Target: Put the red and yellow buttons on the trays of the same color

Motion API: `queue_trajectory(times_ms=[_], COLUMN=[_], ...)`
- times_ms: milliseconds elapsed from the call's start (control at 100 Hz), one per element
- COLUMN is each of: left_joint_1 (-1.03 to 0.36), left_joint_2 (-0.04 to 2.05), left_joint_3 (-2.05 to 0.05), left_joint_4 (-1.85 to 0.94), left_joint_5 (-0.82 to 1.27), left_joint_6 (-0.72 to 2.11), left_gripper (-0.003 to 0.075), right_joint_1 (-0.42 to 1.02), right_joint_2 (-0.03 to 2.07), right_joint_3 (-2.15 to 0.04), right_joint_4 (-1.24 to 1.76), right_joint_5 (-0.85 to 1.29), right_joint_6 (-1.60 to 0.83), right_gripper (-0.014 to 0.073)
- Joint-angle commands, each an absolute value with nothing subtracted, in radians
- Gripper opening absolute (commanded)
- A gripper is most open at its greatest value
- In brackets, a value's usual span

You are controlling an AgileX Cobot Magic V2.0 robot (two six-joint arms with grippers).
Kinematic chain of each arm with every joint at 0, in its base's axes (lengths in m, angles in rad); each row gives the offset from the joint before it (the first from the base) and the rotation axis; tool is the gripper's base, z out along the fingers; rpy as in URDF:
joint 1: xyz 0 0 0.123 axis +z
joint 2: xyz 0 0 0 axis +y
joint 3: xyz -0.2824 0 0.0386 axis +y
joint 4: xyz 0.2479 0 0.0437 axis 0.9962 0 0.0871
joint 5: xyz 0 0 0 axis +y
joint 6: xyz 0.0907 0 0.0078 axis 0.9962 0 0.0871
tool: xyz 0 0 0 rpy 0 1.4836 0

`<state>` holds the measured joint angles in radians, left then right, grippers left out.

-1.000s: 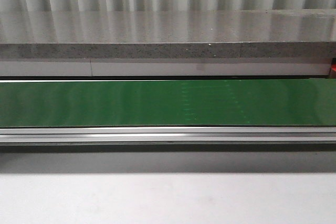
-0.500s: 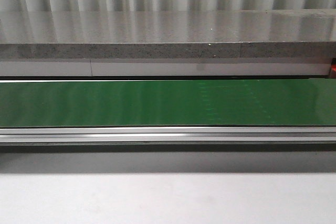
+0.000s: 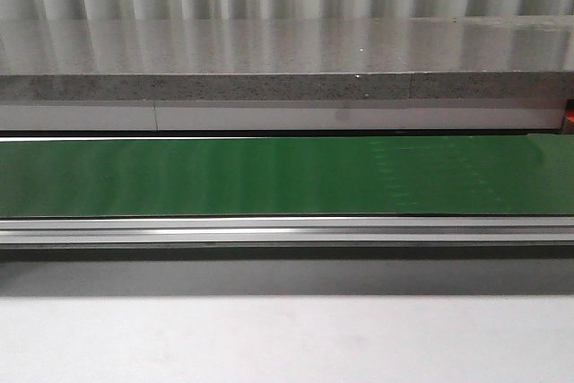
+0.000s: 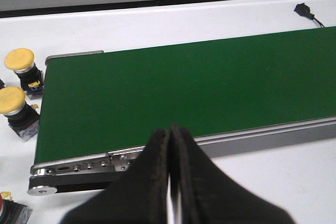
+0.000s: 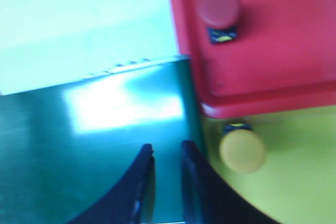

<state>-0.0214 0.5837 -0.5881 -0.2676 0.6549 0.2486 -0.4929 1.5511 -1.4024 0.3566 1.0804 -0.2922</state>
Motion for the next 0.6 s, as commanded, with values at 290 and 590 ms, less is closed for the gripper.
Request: queue_trajectory(times_ms=[290,590], left_joint_1=[-0.031,-0.031], left_joint_2=[0.585,0.585], left_joint_3=[-0.615,-0.615], left_joint_4=[-0.285,-0.285], left_joint_5=[0.581,0.581], left_joint_6=[0.250,0.250], left_gripper=[-0.0020,-0.0020], right_joint_1=[-0.232,-0.051], right_joint_2=[1.298,1.094], right_joint_3=[-1.203,-0.998], right_joint_4=[0.421,0.411], right_joint_5=[0.859,0.657], right_joint_6=[-0.294,-0.294], right_gripper=[-0.0065,-0.0065])
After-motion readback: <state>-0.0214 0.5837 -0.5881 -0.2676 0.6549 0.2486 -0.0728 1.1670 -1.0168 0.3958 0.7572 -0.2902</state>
